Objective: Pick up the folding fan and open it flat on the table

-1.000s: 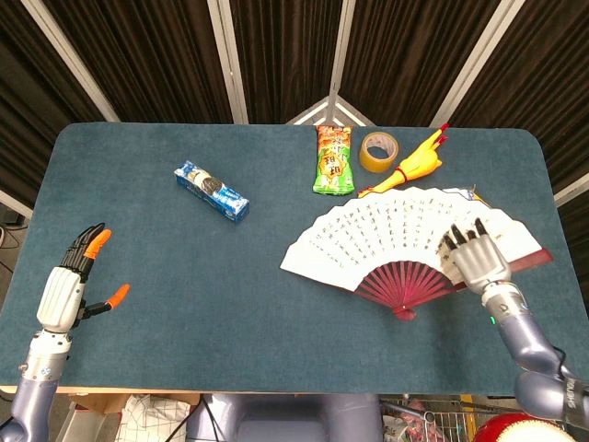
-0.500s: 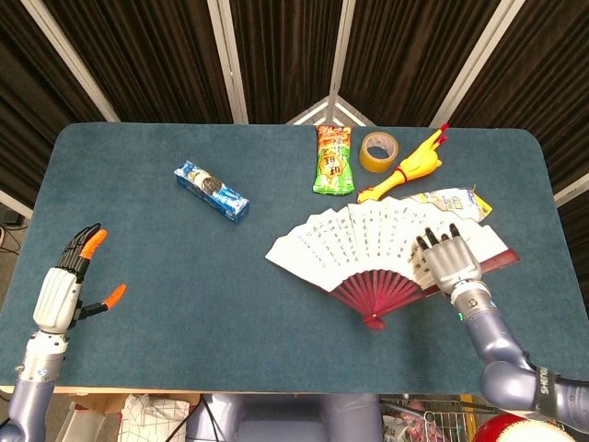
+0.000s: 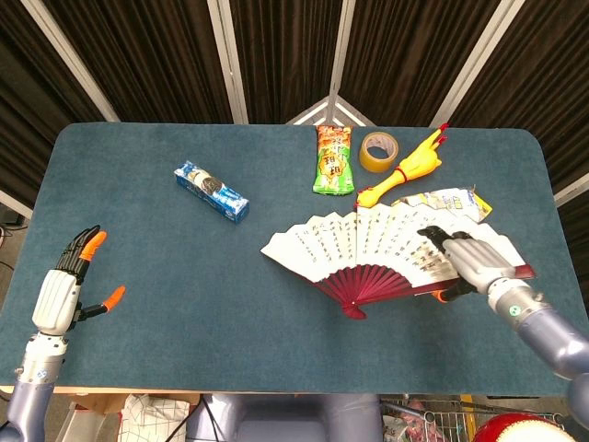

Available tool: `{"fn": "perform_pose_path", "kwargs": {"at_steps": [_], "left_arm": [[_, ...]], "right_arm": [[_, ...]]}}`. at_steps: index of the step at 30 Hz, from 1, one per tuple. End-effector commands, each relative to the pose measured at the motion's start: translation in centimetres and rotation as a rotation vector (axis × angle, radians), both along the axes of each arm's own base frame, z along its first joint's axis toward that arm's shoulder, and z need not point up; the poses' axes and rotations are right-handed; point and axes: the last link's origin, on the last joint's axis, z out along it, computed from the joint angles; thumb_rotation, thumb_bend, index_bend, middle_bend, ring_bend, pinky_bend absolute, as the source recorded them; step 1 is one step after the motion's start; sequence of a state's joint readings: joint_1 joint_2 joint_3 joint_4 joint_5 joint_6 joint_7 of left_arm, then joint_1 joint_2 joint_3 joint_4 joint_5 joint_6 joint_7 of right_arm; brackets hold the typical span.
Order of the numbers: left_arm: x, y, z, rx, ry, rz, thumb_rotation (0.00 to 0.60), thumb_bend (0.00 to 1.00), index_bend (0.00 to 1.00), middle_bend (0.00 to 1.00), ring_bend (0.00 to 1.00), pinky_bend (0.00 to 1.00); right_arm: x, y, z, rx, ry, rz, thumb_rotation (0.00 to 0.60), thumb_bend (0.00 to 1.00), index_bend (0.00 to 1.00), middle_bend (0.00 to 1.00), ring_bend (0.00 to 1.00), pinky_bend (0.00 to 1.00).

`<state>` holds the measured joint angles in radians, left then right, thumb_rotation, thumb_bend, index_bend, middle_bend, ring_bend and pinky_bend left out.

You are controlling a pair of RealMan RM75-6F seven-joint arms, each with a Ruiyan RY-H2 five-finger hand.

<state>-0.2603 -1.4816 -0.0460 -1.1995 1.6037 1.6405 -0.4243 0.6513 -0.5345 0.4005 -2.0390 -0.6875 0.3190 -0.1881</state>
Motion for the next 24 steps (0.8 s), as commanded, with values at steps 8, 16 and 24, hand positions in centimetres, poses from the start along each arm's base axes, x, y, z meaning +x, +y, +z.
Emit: {"fn": "perform_pose_path", "kwargs": {"at_steps": [8, 16, 24], "left_arm": [[-0.1, 0.0, -0.1, -0.006, 0.01, 0.009, 0.6, 0.38, 0.07, 0.0, 0.0, 0.1], [-0.2, 0.0, 0.1, -0.001, 0.0, 0.013, 0.6, 0.38, 0.07, 0.0, 0.0, 0.1], [-0.2, 0.0, 0.2, 0.002, -0.003, 0.013, 0.6, 0.38, 0.07, 0.0, 0.0, 0.1]], "right_arm": [[-1.4, -0.3, 2.7, 0.069, 0.313, 0.141, 0.6, 0.34, 0.0, 0.0, 0.21, 0.07], [-2.8, 1.1, 1.3, 0.204, 0.291, 0.014, 0.6, 0.34, 0.0, 0.0, 0.18, 0.04], [-1.6, 1.5, 0.8, 0.428, 0.146, -0.231, 0.6, 0.34, 0.0, 0.0, 0.12, 0.0]]}}
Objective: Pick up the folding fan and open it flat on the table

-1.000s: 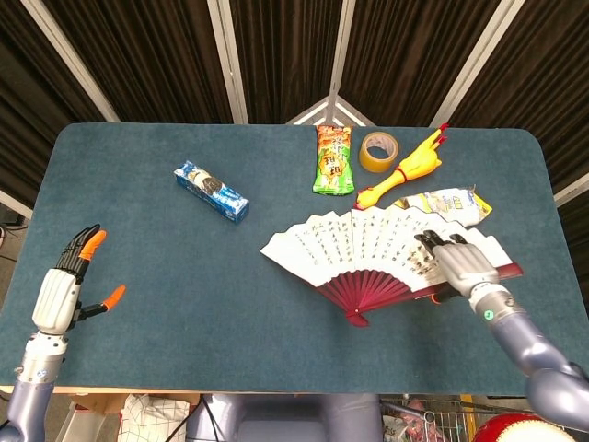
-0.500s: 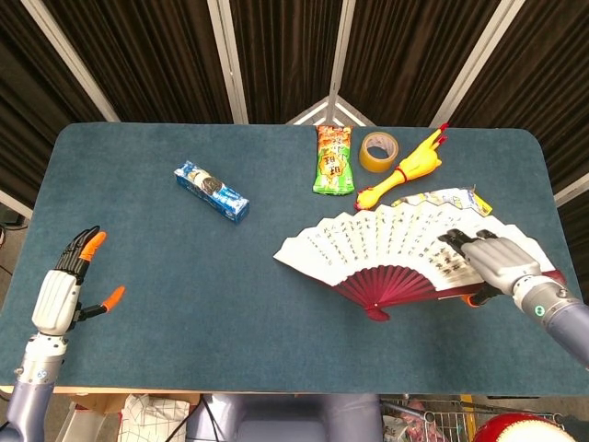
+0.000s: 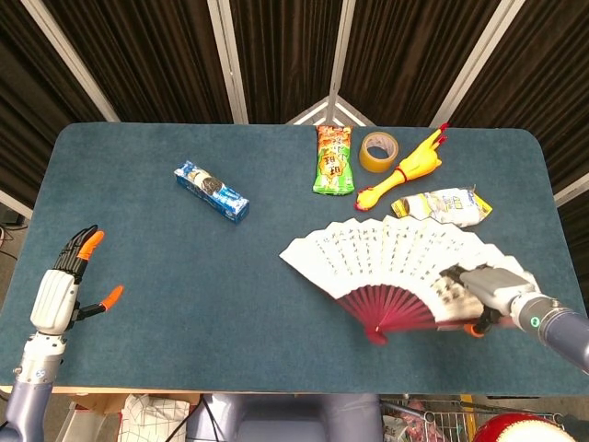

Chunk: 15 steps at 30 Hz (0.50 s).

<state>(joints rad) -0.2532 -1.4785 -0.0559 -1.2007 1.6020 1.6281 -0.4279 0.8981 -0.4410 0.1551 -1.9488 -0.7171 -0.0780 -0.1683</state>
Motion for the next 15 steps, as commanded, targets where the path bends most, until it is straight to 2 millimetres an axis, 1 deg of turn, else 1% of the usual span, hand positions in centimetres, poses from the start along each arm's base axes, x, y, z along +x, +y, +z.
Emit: {"fn": "perform_pose_path", "kwargs": {"at_steps": [1, 3, 8, 9, 12, 15], "left_arm": [[0.0, 0.0, 0.1, 0.004, -0.002, 0.0, 0.6, 0.38, 0.07, 0.0, 0.0, 0.1], [0.0, 0.0, 0.1, 0.003, -0.003, 0.0, 0.6, 0.38, 0.07, 0.0, 0.0, 0.1], [-0.1, 0.0, 0.0, -0.002, 0.003, 0.002, 0.6, 0.38, 0.07, 0.0, 0.0, 0.1], [-0.1, 0.0, 0.0, -0.001, 0.004, 0.003, 0.6, 0.38, 0.07, 0.0, 0.0, 0.1], [-0.1, 0.1, 0.0, 0.005, 0.005, 0.004, 0.6, 0.38, 0.08, 0.0, 0.0, 0.1], [-0.3, 0.1, 0.4, 0.023, 0.018, 0.014, 0.6, 0.38, 0.09, 0.0, 0.0, 0.1]], "right_arm": [[0.4, -0.7, 0.8, 0.089, -0.014, -0.156, 0.6, 0.34, 0.0, 0.0, 0.12, 0.0], [0.2, -1.3, 1.1, 0.068, -0.006, -0.168, 0.6, 0.34, 0.0, 0.0, 0.12, 0.0], [0.5, -3.4, 1.5, -0.077, -0.078, -0.164, 0.6, 0.34, 0.0, 0.0, 0.12, 0.0], [0.4, -3.8, 1.7, -0.118, -0.077, -0.127, 0.6, 0.34, 0.0, 0.0, 0.12, 0.0], [0.3, -4.3, 1.8, -0.243, -0.07, 0.016, 0.6, 0.34, 0.0, 0.0, 0.13, 0.0], [-0.1, -3.7, 1.7, -0.423, -0.082, 0.188, 0.6, 0.34, 0.0, 0.0, 0.13, 0.01]]}}
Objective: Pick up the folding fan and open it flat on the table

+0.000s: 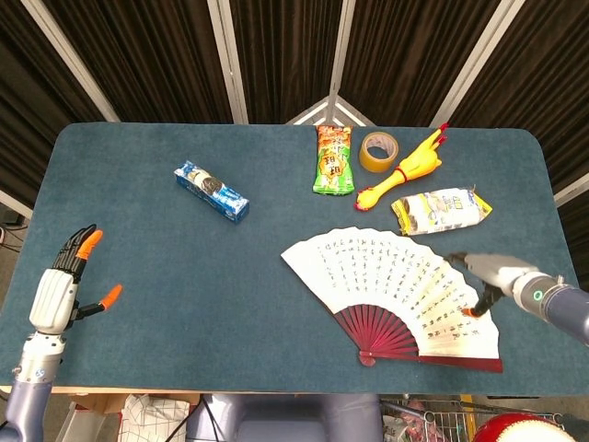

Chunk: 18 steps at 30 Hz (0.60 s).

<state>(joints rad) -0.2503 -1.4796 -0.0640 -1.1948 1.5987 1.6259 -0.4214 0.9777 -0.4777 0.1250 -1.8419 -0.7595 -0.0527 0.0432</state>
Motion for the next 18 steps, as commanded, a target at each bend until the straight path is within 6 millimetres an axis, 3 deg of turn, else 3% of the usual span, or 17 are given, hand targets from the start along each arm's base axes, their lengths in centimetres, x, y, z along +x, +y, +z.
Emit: {"fn": "perform_pose_path", "kwargs": {"at_steps": [1, 7, 12, 18], "left_arm": [[-0.2, -0.1, 0.4, 0.021, 0.018, 0.011, 0.6, 0.38, 0.09, 0.0, 0.0, 0.1], [-0.6, -1.8, 2.2, 0.099, 0.156, 0.088, 0.6, 0.38, 0.11, 0.0, 0.0, 0.09], [0.0, -4.4, 3.3, 0.106, 0.276, 0.208, 0.6, 0.38, 0.1, 0.0, 0.0, 0.09], [0.9, -6.2, 4.2, 0.082, 0.318, 0.28, 0.6, 0.38, 0.1, 0.0, 0.0, 0.09]], "right_arm": [[-0.6, 0.4, 0.0, -0.36, 0.001, 0.301, 0.6, 0.34, 0.0, 0.0, 0.13, 0.01], [-3.1, 6.3, -2.1, -0.667, -0.097, 0.422, 0.6, 0.34, 0.0, 0.0, 0.13, 0.02], [-5.7, 11.1, -4.2, -0.755, -0.108, 0.437, 0.6, 0.34, 0.0, 0.0, 0.13, 0.02], [-7.5, 14.2, -5.4, -0.827, -0.104, 0.447, 0.6, 0.34, 0.0, 0.0, 0.13, 0.02]]}}
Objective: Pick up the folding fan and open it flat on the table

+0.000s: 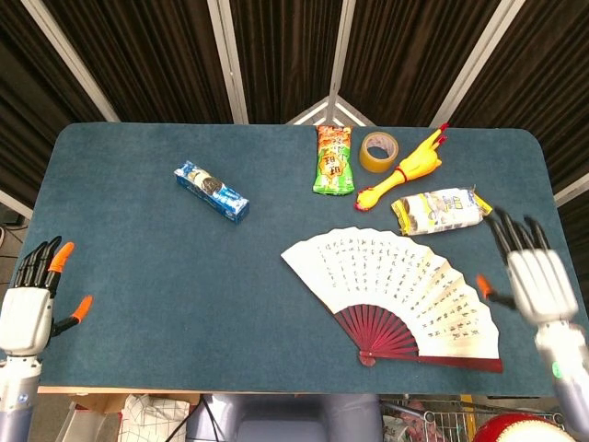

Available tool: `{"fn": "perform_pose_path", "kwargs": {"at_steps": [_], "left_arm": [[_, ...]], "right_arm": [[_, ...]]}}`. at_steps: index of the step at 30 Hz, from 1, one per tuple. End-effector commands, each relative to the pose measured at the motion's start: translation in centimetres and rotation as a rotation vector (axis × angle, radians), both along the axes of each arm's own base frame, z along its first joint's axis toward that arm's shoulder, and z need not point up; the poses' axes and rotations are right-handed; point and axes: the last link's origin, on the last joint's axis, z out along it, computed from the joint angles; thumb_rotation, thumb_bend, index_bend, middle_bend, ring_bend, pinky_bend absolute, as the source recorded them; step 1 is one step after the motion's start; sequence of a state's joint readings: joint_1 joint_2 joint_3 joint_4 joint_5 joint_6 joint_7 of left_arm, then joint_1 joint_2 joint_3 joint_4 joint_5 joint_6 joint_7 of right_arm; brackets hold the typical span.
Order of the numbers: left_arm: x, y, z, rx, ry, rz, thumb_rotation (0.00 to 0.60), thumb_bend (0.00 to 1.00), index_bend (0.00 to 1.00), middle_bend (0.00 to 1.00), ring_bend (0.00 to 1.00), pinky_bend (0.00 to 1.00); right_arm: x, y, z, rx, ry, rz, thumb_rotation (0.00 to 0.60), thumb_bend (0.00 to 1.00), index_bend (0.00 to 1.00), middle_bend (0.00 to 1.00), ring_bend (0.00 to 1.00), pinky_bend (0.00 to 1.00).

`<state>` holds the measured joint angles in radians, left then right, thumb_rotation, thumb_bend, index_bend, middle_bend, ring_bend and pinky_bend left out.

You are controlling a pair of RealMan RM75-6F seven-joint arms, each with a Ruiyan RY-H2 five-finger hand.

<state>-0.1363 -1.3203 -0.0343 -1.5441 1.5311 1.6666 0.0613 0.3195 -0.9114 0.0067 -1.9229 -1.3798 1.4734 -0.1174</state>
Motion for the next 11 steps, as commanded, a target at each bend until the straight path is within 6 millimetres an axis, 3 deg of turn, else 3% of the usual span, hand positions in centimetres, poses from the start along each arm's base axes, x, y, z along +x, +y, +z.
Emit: {"fn": "perform_pose_path", "kwargs": {"at_steps": [1, 6, 11], "left_arm": [[-0.1, -1.8, 1.3, -0.01, 0.042, 0.085, 0.6, 0.38, 0.1, 0.0, 0.0, 0.09], [-0.1, -1.8, 2.0, 0.003, 0.052, 0.089, 0.6, 0.38, 0.1, 0.0, 0.0, 0.08], [-0.9, -1.2, 1.9, -0.001, 0.069, 0.109, 0.6, 0.38, 0.1, 0.0, 0.0, 0.08]], "right_arm": [[-1.8, 4.4, -2.4, -0.047, -0.013, -0.005, 0.6, 0.34, 0.0, 0.0, 0.13, 0.02], [-2.8, 5.8, -2.7, -0.095, 0.018, -0.009, 0.6, 0.34, 0.0, 0.0, 0.13, 0.02], [-3.2, 6.0, -2.9, -0.125, 0.071, -0.01, 0.6, 0.34, 0.0, 0.0, 0.13, 0.02]]}}
